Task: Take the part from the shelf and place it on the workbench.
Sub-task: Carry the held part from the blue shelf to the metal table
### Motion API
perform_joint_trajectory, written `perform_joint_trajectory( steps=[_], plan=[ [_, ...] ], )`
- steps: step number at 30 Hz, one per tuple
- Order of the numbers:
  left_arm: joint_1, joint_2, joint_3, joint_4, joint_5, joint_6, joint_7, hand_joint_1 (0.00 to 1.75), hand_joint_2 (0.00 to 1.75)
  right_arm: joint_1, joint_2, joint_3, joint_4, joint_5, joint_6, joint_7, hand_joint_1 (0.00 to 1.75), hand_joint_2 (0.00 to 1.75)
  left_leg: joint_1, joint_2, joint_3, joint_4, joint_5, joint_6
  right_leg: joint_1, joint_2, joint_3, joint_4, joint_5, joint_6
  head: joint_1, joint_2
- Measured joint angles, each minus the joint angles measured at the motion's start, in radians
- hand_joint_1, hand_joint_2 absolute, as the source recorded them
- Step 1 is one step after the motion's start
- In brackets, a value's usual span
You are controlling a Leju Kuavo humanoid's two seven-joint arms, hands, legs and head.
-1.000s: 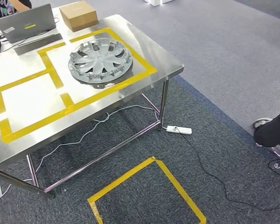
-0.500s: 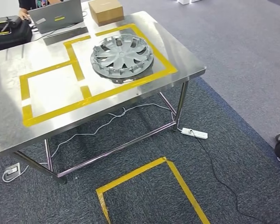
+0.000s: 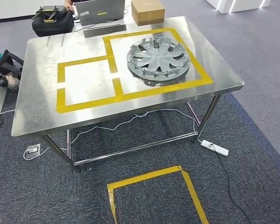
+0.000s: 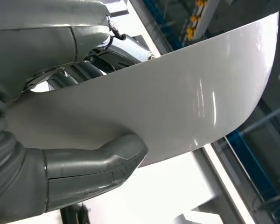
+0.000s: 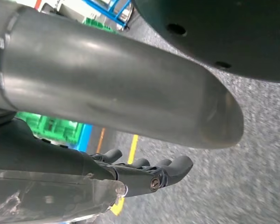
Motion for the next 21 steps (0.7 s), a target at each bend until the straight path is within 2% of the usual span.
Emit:
perform_joint_trajectory(
  steps=[1,2,4,5,6,8,9,10,11,12,14,15,17,20,21],
  plan=[
    [0.0,0.0,0.0,0.0,0.0,0.0,0.0,1.75,1.75,0.0,0.0,0.0,0.0,0.0,0.0,0.0,0.0,0.0,0.0,-0.01,-0.004,0.003,0.0,-0.006,-0.002,0.016,0.016,-0.031,0.005,-0.003,0.0,0.0],
    [0.0,0.0,0.0,0.0,0.0,0.0,0.0,1.75,1.75,-0.001,0.0,-0.001,0.0,0.0,0.0,-0.001,0.0,0.0,0.0,-0.02,-0.009,0.006,0.001,-0.013,-0.002,0.021,0.022,-0.042,0.001,-0.008,-0.001,0.0],
    [0.002,0.0,0.0,0.0,0.0,0.0,0.0,1.75,1.75,-0.002,0.0,-0.001,0.0,0.0,0.0,0.0,0.0,0.0,0.005,-0.033,-0.016,0.006,0.004,-0.024,0.0,0.0,0.024,-0.043,0.003,-0.022,-0.001,0.0],
    [0.003,0.001,0.001,0.0,0.0,0.0,-0.001,1.75,1.75,-0.002,0.0,-0.001,0.0,0.0,0.0,0.0,0.0,0.0,0.005,-0.02,-0.02,0.015,-0.002,-0.029,0.0,-0.011,0.025,-0.044,0.004,-0.028,-0.004,0.0],
    [0.002,0.002,0.001,0.0,0.0,0.0,-0.001,1.75,1.75,-0.002,0.0,-0.001,0.0,0.0,0.0,0.0,0.0,0.0,0.004,0.003,-0.033,0.042,-0.02,-0.034,-0.001,-0.023,0.027,-0.047,0.005,-0.035,-0.007,0.0],
    [-0.001,0.003,0.0,0.0,0.0,0.0,-0.002,1.75,1.75,-0.001,-0.001,-0.002,0.001,0.0,0.001,-0.001,0.0,0.0,0.003,0.056,-0.083,0.144,-0.077,-0.043,-0.001,-0.046,0.028,-0.049,0.005,-0.043,-0.014,0.0],
    [-0.002,0.004,0.0,0.001,0.0,0.0,-0.002,1.75,1.75,0.0,-0.001,-0.002,0.001,0.0,0.002,-0.001,0.0,0.0,0.005,0.067,-0.116,0.209,-0.104,-0.047,-0.001,-0.06,0.027,-0.049,0.004,-0.045,-0.014,0.0],
    [-0.002,0.004,0.0,0.001,0.0,0.0,-0.002,1.75,1.75,0.001,-0.001,-0.003,0.001,0.0,0.003,-0.002,0.0,0.0,0.007,0.072,-0.139,0.255,-0.118,-0.049,-0.001,-0.072,0.027,-0.049,0.003,-0.046,-0.014,0.0],
    [-0.001,0.004,0.0,0.002,0.0,0.0,-0.002,1.75,1.75,0.002,-0.001,-0.003,0.001,-0.001,0.003,-0.003,0.0,0.0,0.008,0.074,-0.149,0.276,-0.116,-0.05,0.0,-0.085,0.027,-0.049,0.002,-0.046,-0.014,0.0],
    [-0.001,0.004,0.0,0.003,0.0,0.0,-0.002,1.75,1.75,0.002,-0.001,-0.004,0.001,-0.003,0.003,-0.005,0.0,0.0,0.009,0.075,-0.141,0.259,-0.096,-0.05,0.0,-0.094,0.028,-0.049,0.001,-0.045,-0.014,0.0],
    [0.0,0.005,0.0,0.003,0.0,0.0,-0.002,1.75,1.75,-0.001,-0.001,-0.005,0.001,-0.009,0.001,-0.015,0.0,0.0,0.009,0.082,-0.079,0.144,-0.034,-0.044,0.0,-0.105,0.031,-0.049,-0.001,-0.042,-0.014,0.0],
    [0.0,0.006,0.0,0.003,0.0,-0.001,-0.002,1.75,1.75,-0.003,-0.001,-0.006,0.001,-0.012,-0.001,-0.021,0.0,0.0,0.007,0.087,-0.044,0.081,-0.014,-0.04,0.002,-0.108,0.031,-0.047,-0.003,-0.037,-0.014,0.0],
    [0.001,0.007,0.001,0.003,0.0,-0.004,-0.003,1.75,1.75,-0.008,-0.001,-0.01,0.001,-0.016,-0.005,-0.031,0.0,0.0,0.004,0.094,-0.006,0.009,-0.002,-0.033,0.007,-0.112,0.029,-0.047,-0.006,-0.028,-0.014,0.0],
    [0.003,0.007,0.002,0.003,0.0,-0.007,-0.004,1.75,1.75,-0.009,-0.002,-0.013,0.001,-0.018,-0.009,-0.037,0.0,0.0,0.005,0.092,-0.001,-0.001,-0.004,-0.036,0.011,-0.112,0.026,-0.051,-0.01,-0.042,-0.011,0.0],
    [0.003,0.007,0.002,0.003,0.0,-0.008,-0.004,1.75,1.75,-0.009,-0.002,-0.014,0.001,-0.018,-0.011,-0.039,0.0,0.0,0.005,0.092,0.001,-0.001,-0.006,-0.035,0.01,-0.112,0.029,-0.056,-0.008,-0.043,-0.01,0.0]
  ],
)
